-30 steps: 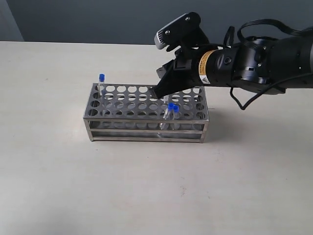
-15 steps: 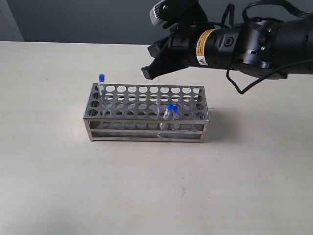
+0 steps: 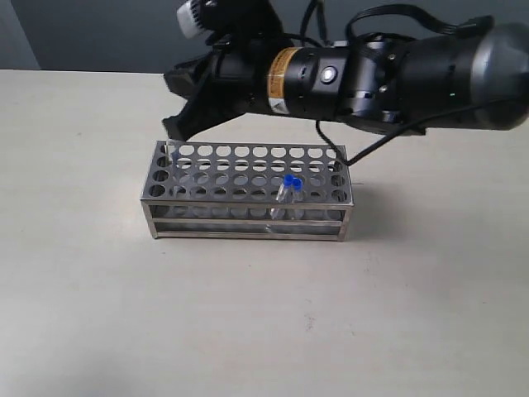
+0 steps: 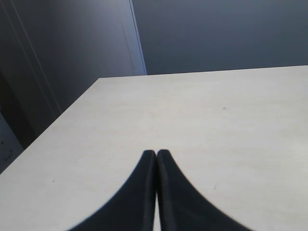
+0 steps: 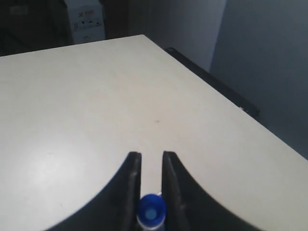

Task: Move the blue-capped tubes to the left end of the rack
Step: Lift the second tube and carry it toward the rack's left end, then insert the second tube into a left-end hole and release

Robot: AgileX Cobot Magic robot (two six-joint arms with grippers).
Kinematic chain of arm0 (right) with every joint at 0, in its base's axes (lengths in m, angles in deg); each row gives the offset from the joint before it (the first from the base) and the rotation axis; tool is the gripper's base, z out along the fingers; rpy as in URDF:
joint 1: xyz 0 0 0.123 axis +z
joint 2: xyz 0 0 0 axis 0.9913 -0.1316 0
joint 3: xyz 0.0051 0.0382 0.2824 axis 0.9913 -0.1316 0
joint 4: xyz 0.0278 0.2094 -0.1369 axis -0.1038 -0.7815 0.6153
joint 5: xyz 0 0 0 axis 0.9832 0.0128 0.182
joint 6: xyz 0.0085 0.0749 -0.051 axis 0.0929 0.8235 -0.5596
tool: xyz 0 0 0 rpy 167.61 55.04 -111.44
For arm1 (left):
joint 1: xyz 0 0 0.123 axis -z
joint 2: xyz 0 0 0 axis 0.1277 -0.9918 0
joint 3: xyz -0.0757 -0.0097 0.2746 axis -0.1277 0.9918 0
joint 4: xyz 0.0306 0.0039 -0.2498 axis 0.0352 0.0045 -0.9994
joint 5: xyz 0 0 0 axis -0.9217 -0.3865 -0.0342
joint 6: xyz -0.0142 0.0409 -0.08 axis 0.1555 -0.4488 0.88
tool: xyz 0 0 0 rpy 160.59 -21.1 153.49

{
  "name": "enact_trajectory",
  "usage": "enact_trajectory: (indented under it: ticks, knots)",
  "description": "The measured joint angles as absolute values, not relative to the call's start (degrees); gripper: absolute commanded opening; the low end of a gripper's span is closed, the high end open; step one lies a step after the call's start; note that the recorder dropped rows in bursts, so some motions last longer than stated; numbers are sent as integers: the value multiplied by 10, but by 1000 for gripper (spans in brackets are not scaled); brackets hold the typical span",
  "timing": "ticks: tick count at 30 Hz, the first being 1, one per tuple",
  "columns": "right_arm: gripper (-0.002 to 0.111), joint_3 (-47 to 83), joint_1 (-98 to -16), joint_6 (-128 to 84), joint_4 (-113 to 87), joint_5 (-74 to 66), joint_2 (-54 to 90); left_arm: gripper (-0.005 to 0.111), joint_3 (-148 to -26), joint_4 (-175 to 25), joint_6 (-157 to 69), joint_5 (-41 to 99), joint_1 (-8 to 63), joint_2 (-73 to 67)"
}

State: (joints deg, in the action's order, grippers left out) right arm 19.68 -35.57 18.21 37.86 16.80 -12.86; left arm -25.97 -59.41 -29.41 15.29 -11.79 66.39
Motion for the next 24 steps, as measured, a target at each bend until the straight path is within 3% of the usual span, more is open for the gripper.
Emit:
enact_trajectory:
  ticks: [9, 24]
  knots:
    - [0, 304, -321, 182, 392, 109, -224, 1, -260, -594, -294, 153, -118, 664]
    - [0, 308, -304, 208, 420, 73, -242, 1, -260, -594, -294, 153, -118, 664]
